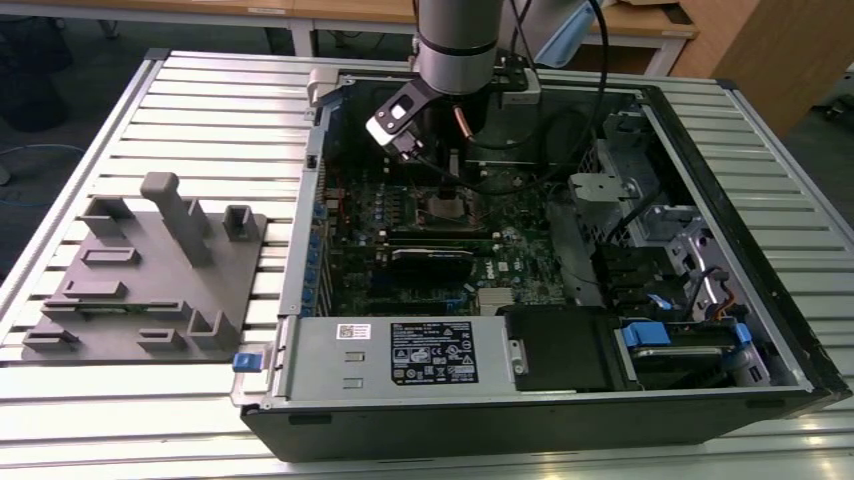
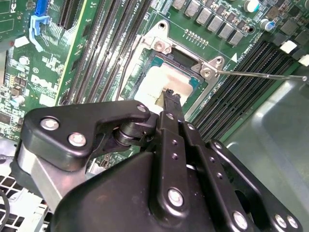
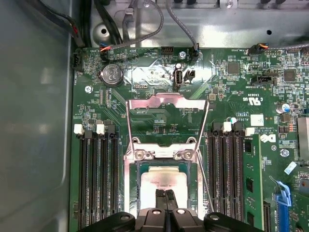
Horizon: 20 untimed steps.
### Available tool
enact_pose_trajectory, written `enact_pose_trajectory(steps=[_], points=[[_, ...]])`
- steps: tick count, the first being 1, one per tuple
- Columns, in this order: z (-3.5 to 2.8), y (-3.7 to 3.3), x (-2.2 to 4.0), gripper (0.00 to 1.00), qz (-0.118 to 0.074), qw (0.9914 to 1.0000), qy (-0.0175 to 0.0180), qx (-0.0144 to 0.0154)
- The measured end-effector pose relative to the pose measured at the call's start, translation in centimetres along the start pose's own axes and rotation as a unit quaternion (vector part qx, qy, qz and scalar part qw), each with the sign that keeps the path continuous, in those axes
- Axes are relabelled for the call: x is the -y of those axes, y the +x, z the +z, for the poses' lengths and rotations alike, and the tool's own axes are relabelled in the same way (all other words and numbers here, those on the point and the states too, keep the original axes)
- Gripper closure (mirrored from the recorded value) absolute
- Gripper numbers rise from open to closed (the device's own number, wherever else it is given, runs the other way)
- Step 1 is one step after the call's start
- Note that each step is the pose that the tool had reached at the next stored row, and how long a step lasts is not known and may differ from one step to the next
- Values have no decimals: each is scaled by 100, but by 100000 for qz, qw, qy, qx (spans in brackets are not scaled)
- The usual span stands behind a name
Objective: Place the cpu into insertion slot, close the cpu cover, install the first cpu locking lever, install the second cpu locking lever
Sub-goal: 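Place the cpu into insertion slot, then close the cpu cover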
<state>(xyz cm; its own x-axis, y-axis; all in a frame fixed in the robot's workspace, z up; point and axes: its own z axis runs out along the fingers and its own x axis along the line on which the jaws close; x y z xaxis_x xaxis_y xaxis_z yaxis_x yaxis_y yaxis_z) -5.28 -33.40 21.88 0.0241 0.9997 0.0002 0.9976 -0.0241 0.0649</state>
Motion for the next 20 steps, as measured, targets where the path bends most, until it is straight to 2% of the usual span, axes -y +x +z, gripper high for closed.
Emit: enact_pose_trajectory(steps=[20], points=[[-74,-1,-4,90,1,100000,32,27]])
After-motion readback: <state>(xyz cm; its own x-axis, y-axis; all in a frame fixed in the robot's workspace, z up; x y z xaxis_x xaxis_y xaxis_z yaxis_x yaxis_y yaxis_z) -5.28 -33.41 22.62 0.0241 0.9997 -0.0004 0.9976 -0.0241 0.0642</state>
